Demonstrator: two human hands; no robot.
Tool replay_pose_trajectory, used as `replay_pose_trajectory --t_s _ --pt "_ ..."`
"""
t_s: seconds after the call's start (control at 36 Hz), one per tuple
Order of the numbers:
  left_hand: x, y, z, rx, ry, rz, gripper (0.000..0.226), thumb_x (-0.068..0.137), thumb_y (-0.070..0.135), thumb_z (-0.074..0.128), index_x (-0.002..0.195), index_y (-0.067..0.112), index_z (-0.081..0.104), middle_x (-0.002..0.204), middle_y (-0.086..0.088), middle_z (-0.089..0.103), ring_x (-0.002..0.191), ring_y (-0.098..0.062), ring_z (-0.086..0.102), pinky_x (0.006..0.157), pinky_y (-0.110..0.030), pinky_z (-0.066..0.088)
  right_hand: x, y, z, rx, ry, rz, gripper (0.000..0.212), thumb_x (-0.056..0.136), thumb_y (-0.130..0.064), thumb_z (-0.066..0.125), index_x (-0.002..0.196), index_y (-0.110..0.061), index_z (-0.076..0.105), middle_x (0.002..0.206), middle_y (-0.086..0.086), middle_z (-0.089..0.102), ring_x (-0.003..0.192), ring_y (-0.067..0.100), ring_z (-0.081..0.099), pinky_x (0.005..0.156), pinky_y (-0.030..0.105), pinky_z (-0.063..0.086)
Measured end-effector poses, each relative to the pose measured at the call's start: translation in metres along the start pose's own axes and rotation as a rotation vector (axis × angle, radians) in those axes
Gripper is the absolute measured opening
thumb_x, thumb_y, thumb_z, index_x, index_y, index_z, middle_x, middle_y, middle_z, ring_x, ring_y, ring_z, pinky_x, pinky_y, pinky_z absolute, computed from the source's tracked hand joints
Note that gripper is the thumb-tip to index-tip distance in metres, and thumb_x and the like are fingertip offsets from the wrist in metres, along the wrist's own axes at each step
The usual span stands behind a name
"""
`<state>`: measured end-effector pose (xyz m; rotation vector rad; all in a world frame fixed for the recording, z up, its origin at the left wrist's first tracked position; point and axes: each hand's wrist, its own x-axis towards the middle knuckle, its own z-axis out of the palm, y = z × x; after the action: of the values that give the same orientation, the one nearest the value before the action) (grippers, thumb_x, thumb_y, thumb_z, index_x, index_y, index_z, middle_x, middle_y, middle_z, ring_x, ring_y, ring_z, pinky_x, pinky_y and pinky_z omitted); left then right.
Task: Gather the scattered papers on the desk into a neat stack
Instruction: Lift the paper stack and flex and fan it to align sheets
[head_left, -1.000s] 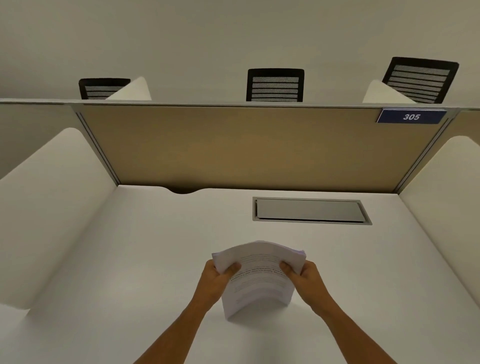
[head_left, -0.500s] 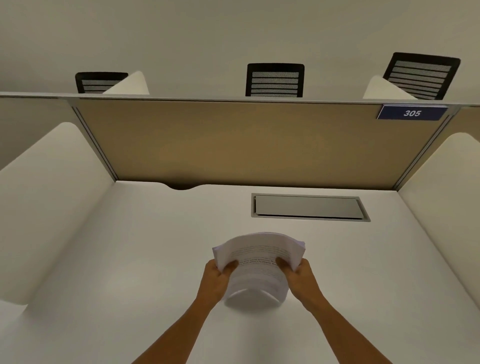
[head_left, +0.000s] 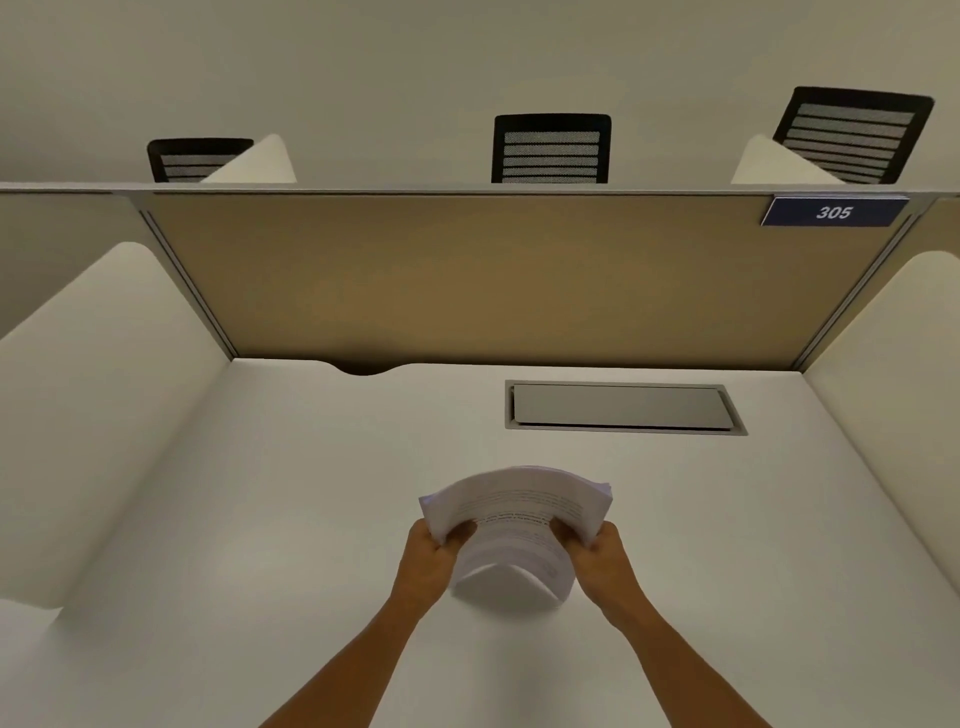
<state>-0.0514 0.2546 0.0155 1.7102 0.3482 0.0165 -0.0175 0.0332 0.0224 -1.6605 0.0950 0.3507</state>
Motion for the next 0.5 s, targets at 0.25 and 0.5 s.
replay_pose_trajectory --t_s 0.25,0.5 --pt "-0.001 -0.003 0.008 -0.009 0.037 -0.074 0.013 0.091 0.016 0.064 0.098 0.022 0.072 0.090 -0.001 0.076 0.085 -0.016 0.072 0.071 -0.027 0.060 0.004 0.014 0.002 -0.020 0.023 0.052 0.017 0.097 -0.021 0.060 0.103 -0.016 0.075 0.092 0.004 0.077 0.088 0.022 0.074 0.073 0.030 0.061" --pt "-0.006 -0.001 0.007 -0.023 0.007 -0.077 0.020 0.091 0.010 0.062 0.096 0.027 0.072 0.089 0.002 0.076 0.084 -0.015 0.072 0.066 -0.023 0.059 0.006 0.026 -0.002 -0.065 0.003 0.036 0.018 0.096 -0.021 0.062 0.111 -0.022 0.071 0.099 0.000 0.076 0.093 0.019 0.072 0.084 0.041 0.061"
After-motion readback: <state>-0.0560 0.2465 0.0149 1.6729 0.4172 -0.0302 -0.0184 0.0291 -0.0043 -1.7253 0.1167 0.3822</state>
